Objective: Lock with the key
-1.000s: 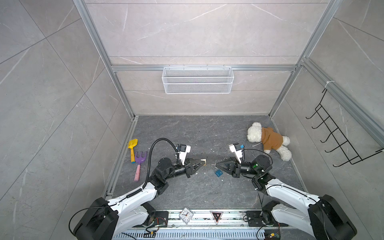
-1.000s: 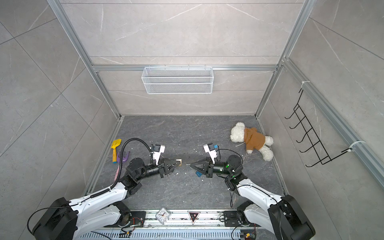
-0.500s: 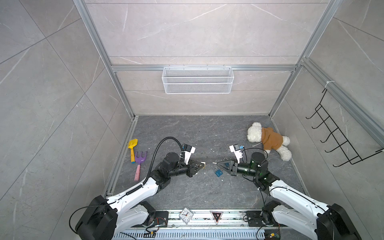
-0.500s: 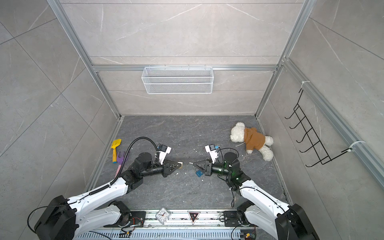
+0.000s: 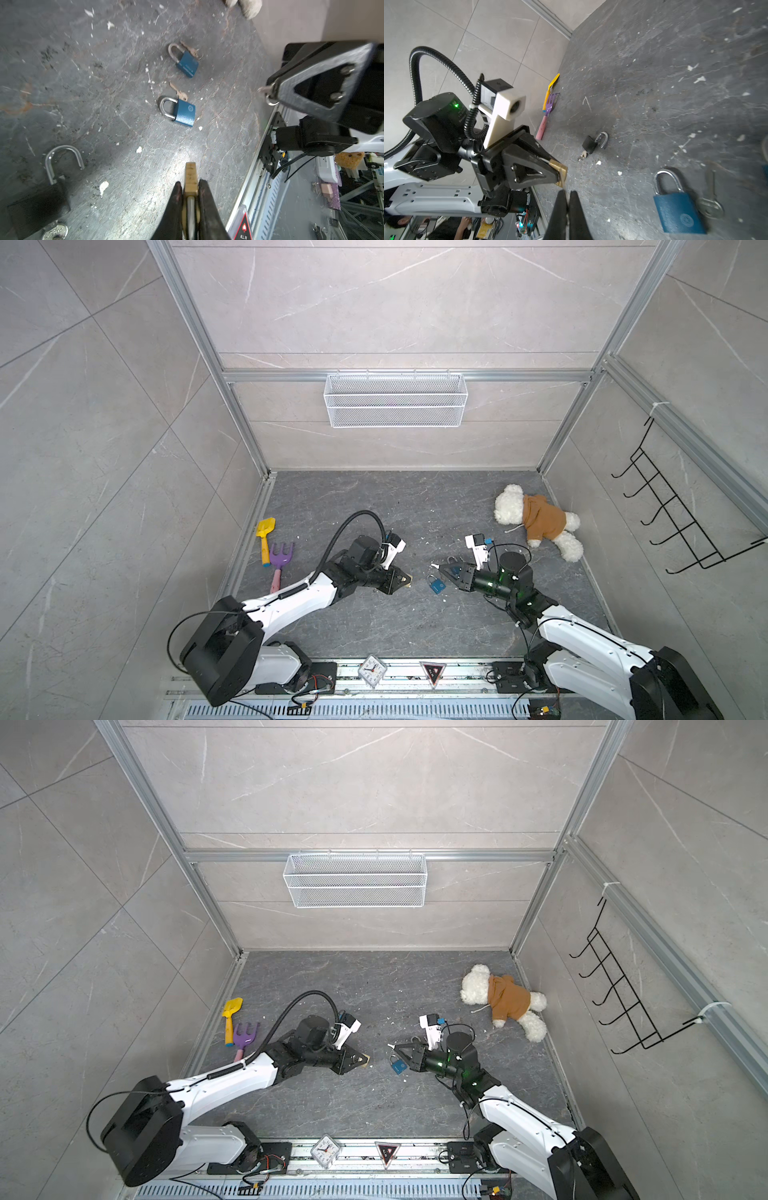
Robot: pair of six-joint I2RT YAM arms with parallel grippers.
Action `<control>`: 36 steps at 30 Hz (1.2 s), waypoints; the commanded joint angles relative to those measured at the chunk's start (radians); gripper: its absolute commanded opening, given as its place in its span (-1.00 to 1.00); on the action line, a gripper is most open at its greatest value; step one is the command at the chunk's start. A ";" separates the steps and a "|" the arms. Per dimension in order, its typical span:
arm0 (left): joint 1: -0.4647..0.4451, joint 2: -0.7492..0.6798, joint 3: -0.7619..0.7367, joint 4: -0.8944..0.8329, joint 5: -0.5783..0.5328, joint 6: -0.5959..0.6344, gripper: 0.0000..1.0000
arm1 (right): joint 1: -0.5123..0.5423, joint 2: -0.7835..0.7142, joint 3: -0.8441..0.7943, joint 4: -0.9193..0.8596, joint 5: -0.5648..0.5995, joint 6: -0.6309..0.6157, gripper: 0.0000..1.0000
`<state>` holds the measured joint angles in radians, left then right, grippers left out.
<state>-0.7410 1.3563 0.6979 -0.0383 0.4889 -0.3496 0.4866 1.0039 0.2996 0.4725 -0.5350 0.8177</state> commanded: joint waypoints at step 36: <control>-0.072 0.492 0.318 -0.390 0.165 0.300 -0.90 | 0.257 0.361 -0.046 0.253 0.362 0.099 -1.00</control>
<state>-0.8078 1.8221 0.9920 -0.4030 0.6361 -0.0872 0.7326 1.3258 0.2604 0.6601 -0.1864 0.8932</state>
